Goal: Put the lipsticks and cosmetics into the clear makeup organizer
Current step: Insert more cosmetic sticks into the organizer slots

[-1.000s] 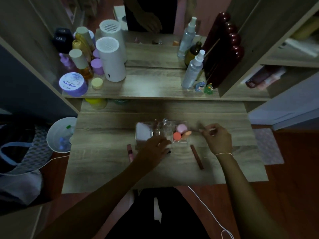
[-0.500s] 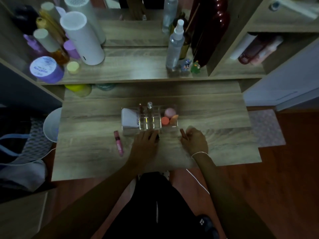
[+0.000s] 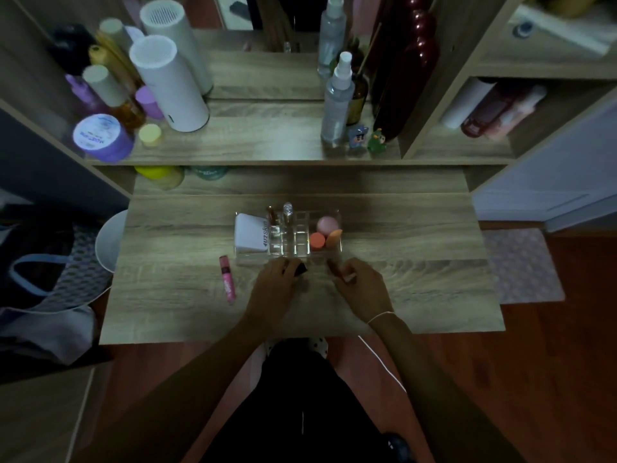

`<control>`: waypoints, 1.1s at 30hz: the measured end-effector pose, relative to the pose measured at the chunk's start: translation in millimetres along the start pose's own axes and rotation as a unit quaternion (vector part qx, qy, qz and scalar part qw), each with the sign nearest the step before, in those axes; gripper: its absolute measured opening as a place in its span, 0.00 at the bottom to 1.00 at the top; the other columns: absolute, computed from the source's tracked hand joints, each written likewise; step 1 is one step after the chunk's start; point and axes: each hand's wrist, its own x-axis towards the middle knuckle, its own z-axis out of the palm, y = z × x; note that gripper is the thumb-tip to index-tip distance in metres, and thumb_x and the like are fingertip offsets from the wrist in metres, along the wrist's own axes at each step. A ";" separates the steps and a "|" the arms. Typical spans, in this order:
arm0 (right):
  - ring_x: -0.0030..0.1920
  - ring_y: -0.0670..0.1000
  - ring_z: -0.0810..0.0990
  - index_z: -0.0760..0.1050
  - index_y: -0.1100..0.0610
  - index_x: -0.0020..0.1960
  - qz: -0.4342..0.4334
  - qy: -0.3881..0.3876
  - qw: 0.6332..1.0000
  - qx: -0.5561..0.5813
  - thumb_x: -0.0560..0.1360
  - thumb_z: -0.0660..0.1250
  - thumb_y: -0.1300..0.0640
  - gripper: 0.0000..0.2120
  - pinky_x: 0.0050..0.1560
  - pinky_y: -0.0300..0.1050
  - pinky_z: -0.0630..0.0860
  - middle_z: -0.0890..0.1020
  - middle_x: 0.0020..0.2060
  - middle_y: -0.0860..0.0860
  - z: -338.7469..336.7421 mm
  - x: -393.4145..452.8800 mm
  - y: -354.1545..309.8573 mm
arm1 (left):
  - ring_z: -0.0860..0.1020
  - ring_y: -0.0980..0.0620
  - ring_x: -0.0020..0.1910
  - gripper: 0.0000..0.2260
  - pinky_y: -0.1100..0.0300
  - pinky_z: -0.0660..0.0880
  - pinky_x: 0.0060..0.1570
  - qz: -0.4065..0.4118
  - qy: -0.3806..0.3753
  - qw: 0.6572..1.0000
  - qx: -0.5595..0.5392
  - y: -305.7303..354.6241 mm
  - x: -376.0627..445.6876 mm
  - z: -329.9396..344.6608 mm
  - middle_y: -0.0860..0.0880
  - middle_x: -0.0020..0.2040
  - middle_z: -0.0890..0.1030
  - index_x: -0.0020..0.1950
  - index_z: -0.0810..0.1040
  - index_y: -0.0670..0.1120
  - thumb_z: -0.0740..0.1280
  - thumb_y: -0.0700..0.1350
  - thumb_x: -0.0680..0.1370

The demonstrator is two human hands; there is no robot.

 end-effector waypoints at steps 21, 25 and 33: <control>0.37 0.47 0.82 0.74 0.50 0.47 -0.117 0.016 0.992 0.033 0.72 0.71 0.52 0.07 0.39 0.44 0.78 0.83 0.40 0.49 -13.6 31.8 -78.6 | 0.78 0.50 0.47 0.08 0.50 0.79 0.46 -0.126 0.178 0.954 -0.207 -12.8 34.8 -54.0 0.49 0.51 0.76 0.52 0.75 0.50 0.68 0.43 0.74; 0.36 0.53 0.80 0.76 0.54 0.45 -0.128 0.048 0.991 -0.007 0.73 0.70 0.54 0.04 0.38 0.51 0.79 0.82 0.37 0.53 -14.6 41.6 -88.2 | 0.78 0.54 0.43 0.05 0.51 0.80 0.43 -0.151 0.175 0.951 -0.207 -17.0 40.1 -60.3 0.52 0.48 0.74 0.45 0.76 0.55 0.62 0.53 0.75; 0.44 0.55 0.82 0.80 0.57 0.46 -0.097 0.024 0.992 -0.080 0.69 0.71 0.58 0.06 0.47 0.50 0.78 0.84 0.41 0.56 -16.2 65.9 -102.8 | 0.77 0.47 0.45 0.05 0.51 0.79 0.45 -0.133 0.142 0.961 -0.199 -19.3 42.7 -67.2 0.41 0.50 0.77 0.48 0.79 0.42 0.65 0.42 0.78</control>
